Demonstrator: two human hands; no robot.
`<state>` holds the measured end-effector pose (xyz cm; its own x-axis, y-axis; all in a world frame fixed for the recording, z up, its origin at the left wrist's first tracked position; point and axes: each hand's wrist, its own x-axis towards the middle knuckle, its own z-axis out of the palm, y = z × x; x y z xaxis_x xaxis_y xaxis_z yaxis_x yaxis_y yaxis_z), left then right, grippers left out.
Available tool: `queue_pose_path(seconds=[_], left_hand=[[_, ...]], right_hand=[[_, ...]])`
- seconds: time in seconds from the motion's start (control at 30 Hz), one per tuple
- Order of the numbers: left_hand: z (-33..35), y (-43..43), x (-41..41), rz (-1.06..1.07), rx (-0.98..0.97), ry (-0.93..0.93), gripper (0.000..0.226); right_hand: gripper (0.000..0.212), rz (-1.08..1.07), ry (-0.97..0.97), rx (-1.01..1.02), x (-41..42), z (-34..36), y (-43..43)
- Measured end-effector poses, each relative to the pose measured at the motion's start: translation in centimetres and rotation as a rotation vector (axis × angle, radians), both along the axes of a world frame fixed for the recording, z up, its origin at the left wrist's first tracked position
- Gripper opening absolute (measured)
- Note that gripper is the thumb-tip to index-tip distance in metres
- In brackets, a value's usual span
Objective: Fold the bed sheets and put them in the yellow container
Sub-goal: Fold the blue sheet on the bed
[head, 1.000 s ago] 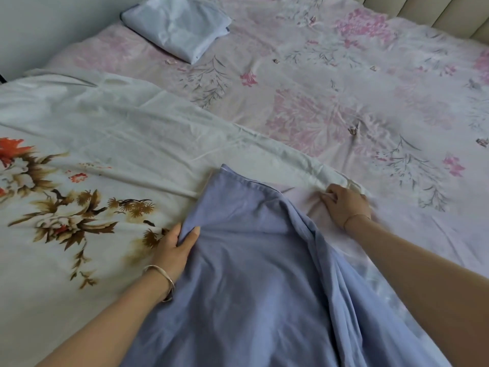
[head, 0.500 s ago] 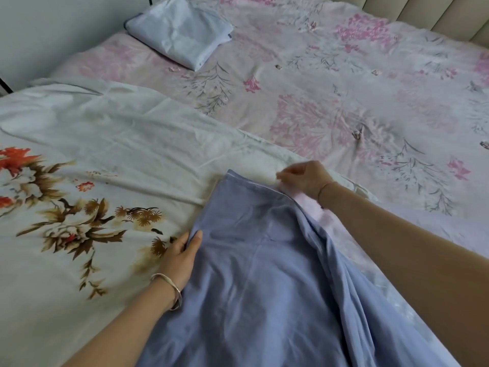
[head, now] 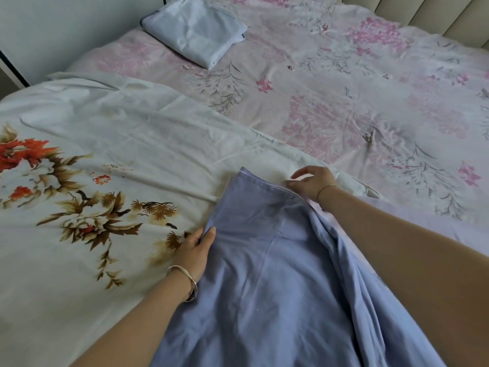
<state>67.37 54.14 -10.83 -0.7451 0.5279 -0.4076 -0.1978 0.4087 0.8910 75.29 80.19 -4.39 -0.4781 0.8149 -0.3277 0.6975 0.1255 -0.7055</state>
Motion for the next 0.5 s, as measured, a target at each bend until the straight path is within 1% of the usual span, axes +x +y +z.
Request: queue_pose_path(seconds=[0.03,0.1,0.2,0.27,0.33,0.4,0.47,0.5], left_hand=[[-0.1,-0.1,-0.1,-0.008,-0.015,0.012,0.018],[-0.1,-0.1,-0.2,-0.007,-0.026,0.019,0.015],[0.5,0.2,0.0,0.004,-0.047,0.029,0.016],[0.8,0.4,-0.1,0.006,-0.083,0.058,0.025],[1.8,0.8,0.0,-0.027,-0.132,0.089,0.032],[3.1,1.2,0.5,-0.041,-0.167,0.058,0.044],[4.8,0.8,1.4,-0.093,-0.225,0.02,0.064],[5.4,-0.2,1.8,-0.127,-0.289,0.017,0.074]], right_hand=[[0.023,-0.035,0.003,-0.024,0.0,-0.7,-0.2],[0.022,-0.068,0.041,-0.031,0.3,-1.0,-0.7],[0.021,-0.068,0.129,0.164,2.6,0.2,-3.0],[0.022,-0.058,0.159,0.267,5.4,0.7,-5.9],[0.025,-0.064,0.168,0.303,8.9,0.6,-8.8],[0.032,-0.073,0.174,0.28,12.2,0.4,-11.4],[0.039,-0.108,0.153,0.217,15.4,1.0,-14.4],[0.042,-0.111,0.141,0.198,16.7,1.2,-16.0]])
